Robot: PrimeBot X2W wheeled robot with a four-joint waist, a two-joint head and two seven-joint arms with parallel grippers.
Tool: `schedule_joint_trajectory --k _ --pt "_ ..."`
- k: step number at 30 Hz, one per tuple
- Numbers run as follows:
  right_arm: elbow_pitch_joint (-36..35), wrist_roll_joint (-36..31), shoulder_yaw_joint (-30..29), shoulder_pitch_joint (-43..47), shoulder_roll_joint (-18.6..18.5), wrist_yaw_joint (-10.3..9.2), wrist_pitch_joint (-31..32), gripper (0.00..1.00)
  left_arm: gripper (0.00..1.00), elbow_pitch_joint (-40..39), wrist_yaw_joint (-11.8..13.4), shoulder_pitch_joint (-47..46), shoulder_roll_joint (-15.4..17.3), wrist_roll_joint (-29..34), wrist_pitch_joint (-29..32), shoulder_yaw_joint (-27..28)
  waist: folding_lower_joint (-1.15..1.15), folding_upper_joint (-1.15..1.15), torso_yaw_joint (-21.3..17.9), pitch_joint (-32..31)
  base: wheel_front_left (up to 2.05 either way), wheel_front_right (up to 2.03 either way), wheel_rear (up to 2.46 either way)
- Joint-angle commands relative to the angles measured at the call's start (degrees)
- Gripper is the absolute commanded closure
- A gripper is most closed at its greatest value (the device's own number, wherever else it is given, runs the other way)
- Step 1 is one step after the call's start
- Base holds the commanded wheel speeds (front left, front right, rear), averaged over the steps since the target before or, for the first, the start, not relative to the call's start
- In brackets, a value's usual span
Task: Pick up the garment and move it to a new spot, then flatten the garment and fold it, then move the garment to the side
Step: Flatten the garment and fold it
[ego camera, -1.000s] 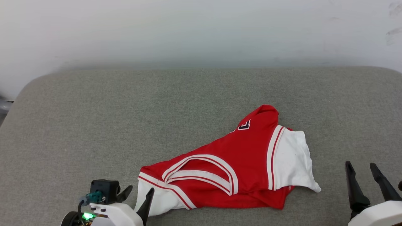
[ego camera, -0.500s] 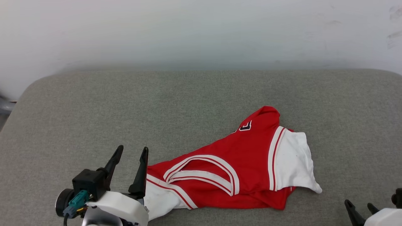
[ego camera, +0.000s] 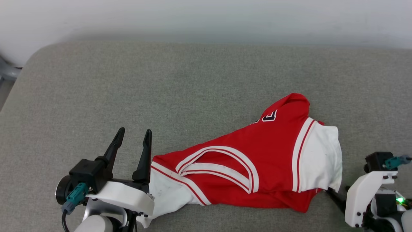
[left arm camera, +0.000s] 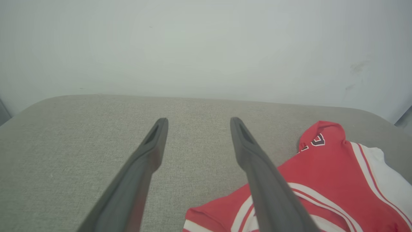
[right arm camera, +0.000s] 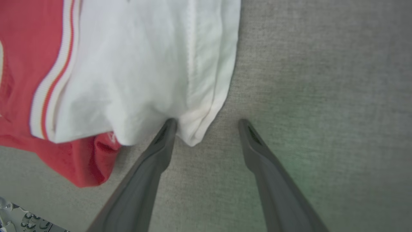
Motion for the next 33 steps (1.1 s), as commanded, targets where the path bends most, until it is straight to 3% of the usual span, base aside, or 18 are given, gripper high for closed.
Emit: schedule_joint_trajectory --k 1,5,6,7,8,16,22,27,33 --pt "1.5 0.6 1.1 -1.1 -0.8 -0.04 1.2 0.00 0.00 0.2 -0.2 -0.7 -0.3 0.1 -0.4 0.1 0.00 0.00 0.9 1.6 0.00 0.00 0.00" --pt "6.4 2.6 4.1 -1.2 -1.4 -0.04 6.0 0.00 0.00 1.3 -0.3 -1.0 -0.6 -0.4 -0.6 0.2 0.00 0.00 1.3 2.8 0.00 0.00 0.00" --pt "7.3 3.2 4.6 -0.9 -1.3 -0.03 7.1 0.17 0.00 1.5 -0.4 -1.1 -0.7 -0.4 -0.7 0.2 0.00 0.00 1.4 2.9 0.00 0.00 0.00" --pt "7.9 3.5 5.1 -0.6 -1.4 -0.02 8.1 0.87 0.00 1.8 -0.5 -1.2 -0.7 -0.6 -0.8 0.3 0.00 0.00 1.4 2.9 0.00 0.00 0.00" --pt "8.2 4.0 5.2 -0.4 -1.3 -0.02 8.5 1.00 0.00 2.1 -0.5 -1.1 -0.9 -0.8 -0.7 0.3 0.00 0.00 1.5 2.9 0.00 0.00 0.00" --pt "1.4 1.6 -1.9 -0.8 -1.6 -0.07 0.5 1.00 0.00 4.1 -1.7 0.7 0.7 -4.2 3.5 0.4 0.00 0.00 0.5 -0.2 0.00 0.00 0.00" --pt "-4.8 -1.2 -7.0 2.3 0.0 -0.05 -0.7 1.00 0.00 4.3 -3.9 2.8 4.6 -10.9 17.8 -1.5 0.00 0.00 -1.1 -3.7 0.00 0.00 0.00" --pt "-8.6 -2.4 -7.8 4.4 1.4 -0.05 1.0 1.00 0.00 2.9 -5.7 4.4 8.6 -15.4 30.5 -4.6 0.00 0.00 -3.0 -5.1 0.00 0.00 0.00" --pt "-10.5 -2.5 -7.4 5.4 3.3 -0.04 1.7 1.00 0.00 3.3 -6.1 4.6 10.4 -17.2 36.8 -6.7 0.00 0.00 -4.7 -4.6 0.00 0.00 0.00"
